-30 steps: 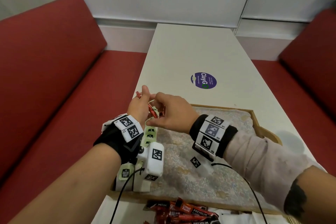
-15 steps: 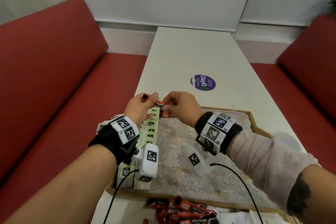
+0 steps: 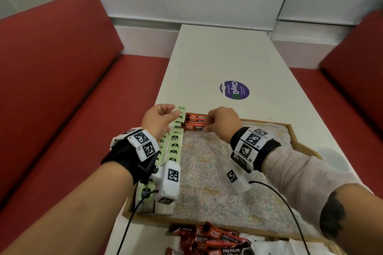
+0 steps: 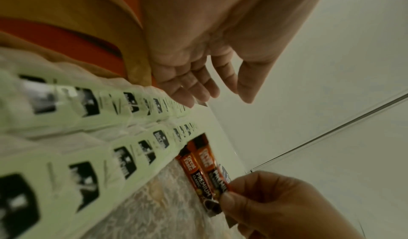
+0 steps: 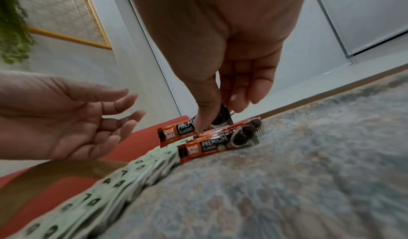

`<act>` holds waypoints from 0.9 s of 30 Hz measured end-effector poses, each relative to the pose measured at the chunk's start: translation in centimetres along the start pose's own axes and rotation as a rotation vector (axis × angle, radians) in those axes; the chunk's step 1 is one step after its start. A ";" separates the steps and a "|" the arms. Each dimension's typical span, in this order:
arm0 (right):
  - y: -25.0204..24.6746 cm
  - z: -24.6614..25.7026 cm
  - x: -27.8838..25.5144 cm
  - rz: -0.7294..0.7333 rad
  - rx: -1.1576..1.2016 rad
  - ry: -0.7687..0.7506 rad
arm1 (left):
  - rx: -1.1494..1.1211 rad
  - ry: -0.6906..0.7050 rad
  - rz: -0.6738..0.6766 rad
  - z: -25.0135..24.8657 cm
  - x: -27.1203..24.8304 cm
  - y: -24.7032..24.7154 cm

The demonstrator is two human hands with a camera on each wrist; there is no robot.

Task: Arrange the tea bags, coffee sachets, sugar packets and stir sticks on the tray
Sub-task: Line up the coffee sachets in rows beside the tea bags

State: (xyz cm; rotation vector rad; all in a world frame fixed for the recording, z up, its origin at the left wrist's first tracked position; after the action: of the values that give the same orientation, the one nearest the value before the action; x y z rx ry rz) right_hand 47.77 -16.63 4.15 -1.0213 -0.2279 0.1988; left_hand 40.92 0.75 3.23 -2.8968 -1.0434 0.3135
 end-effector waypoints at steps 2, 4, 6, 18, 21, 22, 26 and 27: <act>0.4 -0.3 0.0 0.028 -0.056 -0.005 | -0.001 -0.004 0.001 0.2 0.1 -0.1; 0.8 -0.6 -0.1 0.040 -0.085 0.001 | -0.005 -0.005 0.003 0.3 0.2 -0.1; 1.1 -0.8 0.0 0.033 -0.103 0.008 | -0.011 -0.005 0.006 0.3 0.3 -0.1; 1.7 -0.6 0.3 0.003 -0.191 -0.019 | -0.016 -0.007 0.019 0.6 0.6 -0.4; 1.7 -0.6 0.3 0.003 -0.183 -0.012 | -0.013 -0.009 0.027 0.5 0.6 -0.4; 1.8 -0.6 0.3 0.003 -0.181 -0.012 | -0.013 -0.010 0.030 0.5 0.6 -0.4; 1.8 -0.6 0.4 0.002 -0.178 -0.007 | -0.014 -0.010 0.037 0.4 0.5 -0.4; 1.8 -0.6 0.4 0.004 -0.174 -0.003 | -0.011 -0.008 0.037 0.3 0.5 -0.4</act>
State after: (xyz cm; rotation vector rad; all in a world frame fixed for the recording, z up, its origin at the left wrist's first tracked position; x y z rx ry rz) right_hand 48.22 -16.07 2.34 -1.1943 -0.2493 0.1866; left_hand 40.97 1.34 2.85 -2.9302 -0.9965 0.3228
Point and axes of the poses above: each hand's wrist, its own x-axis towards the middle knuckle, its own y-axis out of the palm, z = x × y, the point moved 5 cm from there along x, towards the middle knuckle, and after that the axes turned 14 degrees about -z, right-handed, at the moved point
